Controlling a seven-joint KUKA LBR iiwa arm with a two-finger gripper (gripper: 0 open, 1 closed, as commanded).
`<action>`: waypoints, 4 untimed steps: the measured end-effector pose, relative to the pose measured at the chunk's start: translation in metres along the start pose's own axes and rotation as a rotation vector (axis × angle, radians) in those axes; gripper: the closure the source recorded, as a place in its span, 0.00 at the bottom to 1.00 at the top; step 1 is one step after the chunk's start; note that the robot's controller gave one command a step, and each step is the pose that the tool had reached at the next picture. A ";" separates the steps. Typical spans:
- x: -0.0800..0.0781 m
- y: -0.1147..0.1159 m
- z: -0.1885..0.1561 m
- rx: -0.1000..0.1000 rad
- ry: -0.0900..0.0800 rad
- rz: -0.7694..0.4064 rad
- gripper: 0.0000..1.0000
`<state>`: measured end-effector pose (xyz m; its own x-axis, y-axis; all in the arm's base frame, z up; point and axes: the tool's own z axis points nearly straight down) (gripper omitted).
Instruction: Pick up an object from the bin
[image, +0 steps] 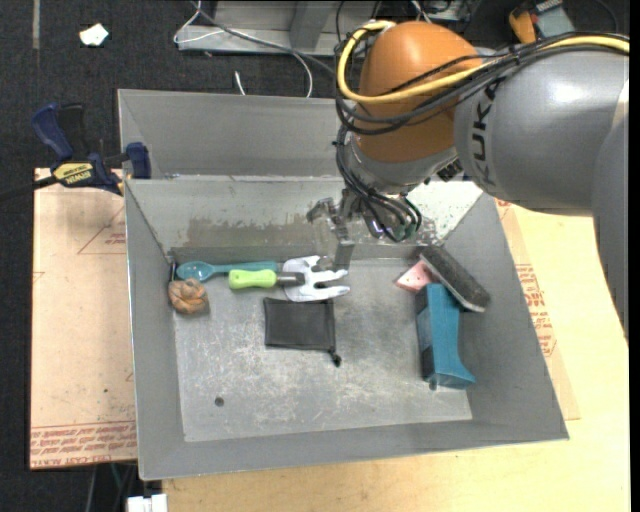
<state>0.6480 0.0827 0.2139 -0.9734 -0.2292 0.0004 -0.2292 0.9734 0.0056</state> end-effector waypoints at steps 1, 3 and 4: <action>0.051 0.025 0.067 -0.003 -0.001 -0.013 0.00; 0.056 0.022 0.072 -0.003 0.000 0.113 0.00; 0.049 0.017 0.082 -0.003 -0.002 0.152 0.00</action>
Offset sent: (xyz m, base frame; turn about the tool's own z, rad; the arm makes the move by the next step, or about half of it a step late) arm 0.0000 0.0000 0.0000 0.0000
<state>0.5965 0.0882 0.1324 -0.9969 -0.0791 -0.0003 -0.0791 0.9968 0.0086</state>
